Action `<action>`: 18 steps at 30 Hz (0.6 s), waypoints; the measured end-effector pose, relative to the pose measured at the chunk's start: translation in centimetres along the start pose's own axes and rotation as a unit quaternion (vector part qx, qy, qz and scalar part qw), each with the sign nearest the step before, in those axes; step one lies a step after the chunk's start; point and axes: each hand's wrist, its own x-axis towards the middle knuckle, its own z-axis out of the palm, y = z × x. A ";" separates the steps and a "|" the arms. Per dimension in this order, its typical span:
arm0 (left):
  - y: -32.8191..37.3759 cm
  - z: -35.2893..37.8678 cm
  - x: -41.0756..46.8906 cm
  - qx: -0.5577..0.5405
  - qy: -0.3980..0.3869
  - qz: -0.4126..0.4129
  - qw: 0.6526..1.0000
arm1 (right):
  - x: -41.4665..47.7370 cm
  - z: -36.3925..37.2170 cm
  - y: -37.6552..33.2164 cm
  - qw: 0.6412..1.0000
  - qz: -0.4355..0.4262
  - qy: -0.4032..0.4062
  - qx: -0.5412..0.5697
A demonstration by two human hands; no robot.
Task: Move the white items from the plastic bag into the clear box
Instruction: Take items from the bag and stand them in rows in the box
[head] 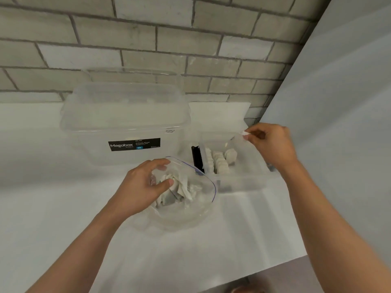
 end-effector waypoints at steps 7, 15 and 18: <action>0.3 0.5 -0.1 0.002 0.034 -0.034 0.999 | 4.1 4.5 5.4 0.980 0.042 -0.164 -0.099; 0.4 0.1 -0.2 0.006 0.058 -0.062 0.996 | 5.3 9.3 8.0 0.947 0.044 -0.265 -0.177; 0.4 0.1 -0.3 0.009 0.064 -0.066 0.996 | 5.5 10.0 8.3 0.946 0.043 -0.255 -0.195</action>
